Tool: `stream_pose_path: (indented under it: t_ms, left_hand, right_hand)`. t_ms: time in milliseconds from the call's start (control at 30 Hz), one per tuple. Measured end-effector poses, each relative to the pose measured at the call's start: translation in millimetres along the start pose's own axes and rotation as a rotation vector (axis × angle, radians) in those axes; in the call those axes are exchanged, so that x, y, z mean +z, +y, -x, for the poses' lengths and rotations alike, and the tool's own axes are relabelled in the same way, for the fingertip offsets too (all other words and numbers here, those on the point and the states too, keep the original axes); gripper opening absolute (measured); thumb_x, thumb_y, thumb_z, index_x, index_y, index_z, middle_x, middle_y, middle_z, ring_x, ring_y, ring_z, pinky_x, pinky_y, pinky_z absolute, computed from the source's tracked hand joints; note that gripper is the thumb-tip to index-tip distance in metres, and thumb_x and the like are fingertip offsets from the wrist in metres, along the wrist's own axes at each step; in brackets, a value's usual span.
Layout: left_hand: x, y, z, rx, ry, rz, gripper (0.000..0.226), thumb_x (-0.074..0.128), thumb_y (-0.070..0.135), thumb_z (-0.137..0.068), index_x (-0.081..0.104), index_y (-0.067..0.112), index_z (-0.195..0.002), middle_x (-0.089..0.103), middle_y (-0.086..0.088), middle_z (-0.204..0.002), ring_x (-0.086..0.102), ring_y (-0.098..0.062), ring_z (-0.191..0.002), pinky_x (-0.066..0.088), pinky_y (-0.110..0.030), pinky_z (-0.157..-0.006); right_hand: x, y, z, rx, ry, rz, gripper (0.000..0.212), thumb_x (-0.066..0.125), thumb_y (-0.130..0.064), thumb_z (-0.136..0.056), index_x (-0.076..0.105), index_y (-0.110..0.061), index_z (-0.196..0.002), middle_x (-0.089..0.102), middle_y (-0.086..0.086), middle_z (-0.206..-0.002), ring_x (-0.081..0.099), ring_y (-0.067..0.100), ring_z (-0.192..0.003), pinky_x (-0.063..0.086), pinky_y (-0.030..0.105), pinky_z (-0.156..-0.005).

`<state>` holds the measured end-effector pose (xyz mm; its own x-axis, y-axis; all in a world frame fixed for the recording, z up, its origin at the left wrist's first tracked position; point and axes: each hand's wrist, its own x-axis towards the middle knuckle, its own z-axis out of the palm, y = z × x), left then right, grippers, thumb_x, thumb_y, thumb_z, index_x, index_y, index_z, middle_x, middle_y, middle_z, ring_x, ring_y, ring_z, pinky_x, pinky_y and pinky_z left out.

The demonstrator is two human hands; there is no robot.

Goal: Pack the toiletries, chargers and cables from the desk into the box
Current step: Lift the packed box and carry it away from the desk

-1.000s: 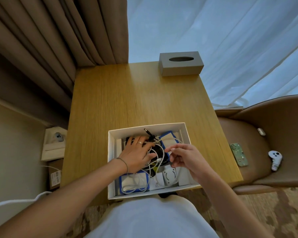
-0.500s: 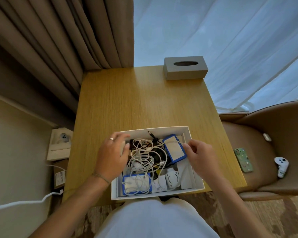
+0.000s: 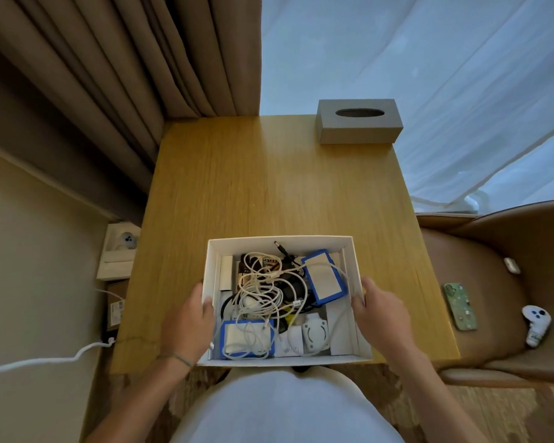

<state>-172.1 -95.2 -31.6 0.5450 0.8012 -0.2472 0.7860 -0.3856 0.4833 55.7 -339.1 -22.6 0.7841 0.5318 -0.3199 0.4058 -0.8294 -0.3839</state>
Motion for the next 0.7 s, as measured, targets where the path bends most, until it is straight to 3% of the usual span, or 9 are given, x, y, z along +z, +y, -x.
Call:
stream_pose_path:
  t_ms: [100,200,333,400,533,633,700]
  left_hand:
    - [-2,7,0,-0.046,0.017,-0.006,0.033,0.046,0.019,-0.103,0.055,0.011,-0.133,0.044,-0.001,-0.049,0.041,-0.018,-0.042,0.037,-0.032,-0.043]
    - [-5,17,3,-0.054,0.008,0.024,0.039,0.046,0.019,-0.103,0.05,0.01,-0.141,0.041,0.002,-0.048,0.04,-0.016,-0.04,0.042,-0.035,-0.04]
    - [-8,26,-3,-0.015,0.028,0.017,0.032,0.046,0.023,-0.104,0.056,0.013,-0.133,0.046,-0.001,-0.051,0.039,-0.017,-0.043,0.033,-0.032,-0.044]
    - [-11,33,-10,0.008,0.014,0.05,0.028,0.044,0.023,-0.104,0.057,0.014,-0.127,0.058,-0.006,-0.061,0.051,-0.027,-0.049,0.043,-0.038,-0.047]
    - [-20,52,-26,0.09,-0.004,0.111,0.032,0.043,0.025,-0.105,0.054,0.015,-0.133,0.067,-0.003,-0.086,0.064,-0.024,-0.064,0.056,-0.042,-0.057]
    - [-29,64,-42,0.18,-0.021,0.107,0.031,0.043,0.024,-0.105,0.053,0.012,-0.132,0.068,-0.009,-0.087,0.064,-0.029,-0.067,0.056,-0.048,-0.059]
    - [-36,72,-49,0.243,-0.047,0.113,0.03,0.043,0.022,-0.104,0.055,0.01,-0.129,0.066,-0.007,-0.078,0.063,-0.031,-0.065,0.054,-0.048,-0.058]
  right_hand:
    - [-2,1,-4,-0.019,-0.009,0.023,0.011,0.047,-0.024,-0.102,0.057,-0.02,-0.104,0.062,-0.008,-0.069,0.063,0.013,-0.057,0.058,0.033,-0.053]
    - [-5,5,-8,-0.031,-0.019,-0.007,0.011,0.046,-0.022,-0.103,0.056,-0.021,-0.099,0.062,-0.006,-0.069,0.063,0.018,-0.061,0.057,0.033,-0.056]
    - [-13,8,-14,-0.036,0.036,-0.052,0.009,0.05,-0.021,-0.102,0.054,-0.025,-0.095,0.06,-0.007,-0.067,0.063,0.018,-0.06,0.056,0.033,-0.054]
    - [-20,8,-16,-0.02,0.07,-0.061,0.01,0.05,-0.022,-0.102,0.055,-0.024,-0.094,0.061,-0.007,-0.067,0.063,0.017,-0.059,0.058,0.036,-0.055]
    - [-34,4,-14,0.031,0.164,-0.094,0.013,0.051,-0.024,-0.102,0.055,-0.026,-0.09,0.056,-0.009,-0.063,0.056,0.01,-0.053,0.056,0.034,-0.054]
    - [-42,-2,-5,0.099,0.228,-0.144,0.013,0.051,-0.025,-0.102,0.056,-0.024,-0.09,0.059,-0.007,-0.067,0.06,0.014,-0.057,0.057,0.036,-0.055]
    - [-47,-7,6,0.17,0.261,-0.152,0.01,0.052,-0.025,-0.101,0.056,-0.023,-0.092,0.061,-0.006,-0.071,0.062,0.015,-0.062,0.057,0.035,-0.057]
